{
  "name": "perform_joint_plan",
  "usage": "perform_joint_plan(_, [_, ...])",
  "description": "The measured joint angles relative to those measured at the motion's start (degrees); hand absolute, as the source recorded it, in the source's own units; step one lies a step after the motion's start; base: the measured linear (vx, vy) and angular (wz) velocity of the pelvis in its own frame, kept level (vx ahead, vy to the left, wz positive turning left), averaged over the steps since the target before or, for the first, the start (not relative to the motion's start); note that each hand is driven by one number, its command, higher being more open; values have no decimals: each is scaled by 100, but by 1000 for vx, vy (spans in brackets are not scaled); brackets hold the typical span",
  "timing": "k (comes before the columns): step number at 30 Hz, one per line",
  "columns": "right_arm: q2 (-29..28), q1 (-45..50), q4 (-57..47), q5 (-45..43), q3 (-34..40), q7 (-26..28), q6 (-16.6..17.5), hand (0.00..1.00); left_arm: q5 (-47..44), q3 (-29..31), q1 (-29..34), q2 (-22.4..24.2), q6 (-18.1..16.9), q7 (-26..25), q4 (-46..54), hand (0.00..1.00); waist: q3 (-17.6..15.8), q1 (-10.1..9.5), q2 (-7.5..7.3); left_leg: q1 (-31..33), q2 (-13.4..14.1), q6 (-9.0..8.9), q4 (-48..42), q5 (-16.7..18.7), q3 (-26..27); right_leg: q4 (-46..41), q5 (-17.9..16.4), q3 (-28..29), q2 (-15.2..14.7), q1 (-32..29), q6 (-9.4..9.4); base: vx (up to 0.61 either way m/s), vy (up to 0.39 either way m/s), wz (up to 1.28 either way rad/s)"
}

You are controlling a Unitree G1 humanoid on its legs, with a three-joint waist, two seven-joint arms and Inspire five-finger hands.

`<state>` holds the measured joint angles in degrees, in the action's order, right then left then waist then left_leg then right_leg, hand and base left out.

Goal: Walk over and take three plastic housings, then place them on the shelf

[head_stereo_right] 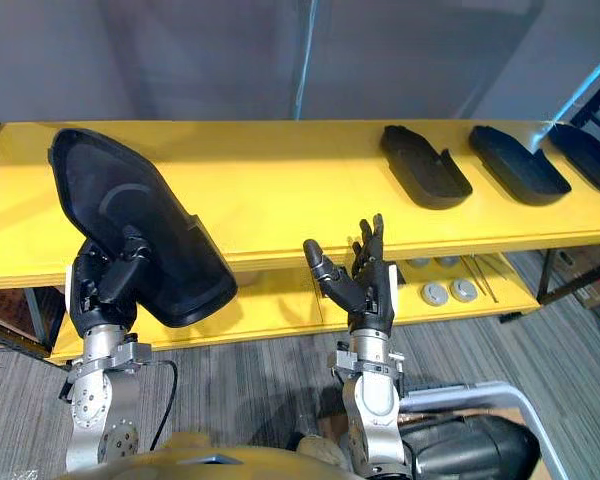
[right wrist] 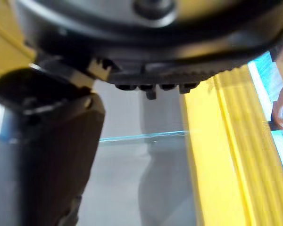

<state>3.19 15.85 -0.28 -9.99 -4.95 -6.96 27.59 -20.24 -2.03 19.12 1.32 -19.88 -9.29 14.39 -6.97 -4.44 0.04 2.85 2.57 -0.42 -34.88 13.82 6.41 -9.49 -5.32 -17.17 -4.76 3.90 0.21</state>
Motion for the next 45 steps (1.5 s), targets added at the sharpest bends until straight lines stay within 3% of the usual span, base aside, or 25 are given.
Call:
perform_joint_plan(1, [7,119,-129,8,-13,37,0,100,3,28,12,-1,6,0,1,0,5,5,114,324,218,-155,-819,-97,203,243,-31,3,70,232,-41,231,0,-3])
perform_joint_plan(2, [-20,162,-152,13,-19,39,0,100,7,51,19,-6,8,2,-4,0,1,4,110,493,327,-172,-1211,-86,328,367,-47,-4,62,363,-23,223,13,-8])
perform_joint_plan(3, [-75,213,-157,10,0,25,0,100,10,53,69,-14,8,23,-2,0,39,-4,150,644,647,-68,-1377,217,538,445,-55,21,77,507,-34,218,32,-12])
perform_joint_plan(4, [-133,202,-175,6,84,16,2,100,30,36,98,-7,9,116,-4,0,38,-3,144,688,927,-115,-1004,376,700,483,-165,99,35,619,-61,168,36,-18])
perform_joint_plan(5, [-138,190,-184,5,128,14,2,100,39,28,108,-7,9,159,-4,0,27,-4,122,689,1031,-137,-701,408,766,475,-209,139,-16,657,-7,176,110,-18])
perform_joint_plan(7, [-113,190,-211,6,212,-8,4,100,36,7,115,-7,9,326,2,0,87,19,142,677,1178,-154,515,178,877,366,-417,266,-255,737,246,200,257,-27])
perform_joint_plan(8, [9,194,-274,14,195,-42,10,100,37,-18,118,-13,11,464,64,0,187,6,306,576,1195,-311,1293,-749,852,132,-593,484,-338,644,500,200,319,-41])
perform_joint_plan(9, [38,188,-270,17,186,-45,12,100,37,-35,118,-11,12,485,76,0,210,-11,344,526,1190,-461,1328,-866,858,80,-620,529,-350,631,549,228,306,-51])
perform_joint_plan(11, [50,36,-281,44,-35,-58,-5,100,33,-30,-21,-247,106,614,306,0,277,59,71,443,888,-292,1256,-725,1158,-45,-628,997,-717,500,595,233,248,-29])
perform_joint_plan(14, [44,-222,-319,47,-108,-40,-6,100,33,-54,-165,-454,403,835,404,0,257,98,-26,253,844,-232,1263,-685,1258,-53,-418,1142,-752,550,638,129,147,-22])
perform_joint_plan(20, [55,-22,-1244,48,113,160,93,100,-245,-271,-188,-711,1145,1612,807,0,288,250,-38,-157,722,-365,1919,-775,1546,-20,-388,1147,-805,466,641,28,6,-27])
perform_joint_plan(22, [55,226,-1501,53,322,168,101,100,-678,-442,-391,-862,1601,1974,848,0,304,449,-19,-198,709,-407,2062,-845,1645,-19,-388,1177,-813,379,640,-16,-11,-22])
perform_joint_plan(26, [47,640,-1640,50,497,180,98,100,-897,-671,-741,-971,2107,2050,846,0,324,685,-15,-389,712,-446,2277,-929,1899,-19,-384,1306,-812,310,644,-23,-6,-36])
perform_joint_plan(32, [26,1173,-1605,48,661,439,-1,100,-921,-784,-1204,-944,2491,1414,671,0,373,910,54,-620,716,-478,2731,-1152,2253,-12,-199,1490,-741,124,628,-40,-3,-27])
perform_joint_plan(37, [-95,1280,-1015,69,578,819,-173,100,-909,-530,-1996,-958,2523,95,-340,0,373,1009,-5,-751,699,-484,3005,-1274,2487,205,-17,1570,-710,98,660,-85,1,-23])
perform_joint_plan(40, [-89,1276,-459,449,481,701,-330,100,-908,-172,-2318,-970,2522,-407,-708,0,373,1101,-40,-749,683,-494,3164,-1393,2511,272,-3,1540,-691,36,678,-114,-38,-8])
perform_joint_plan(41, [-80,1272,-32,1085,473,433,-490,100,-888,9,-2534,-995,2522,-668,-891,0,373,1109,-39,-760,682,-492,3293,-1521,2527,267,5,1537,-655,-31,689,-62,-37,-2])
perform_joint_plan(45, [-72,1255,1017,1416,373,127,-1222,100,-906,116,-3124,-1185,2522,-1021,-1187,0,375,1105,-36,-845,695,-516,3651,-1845,2486,274,44,1455,-552,-73,631,-51,-46,6])
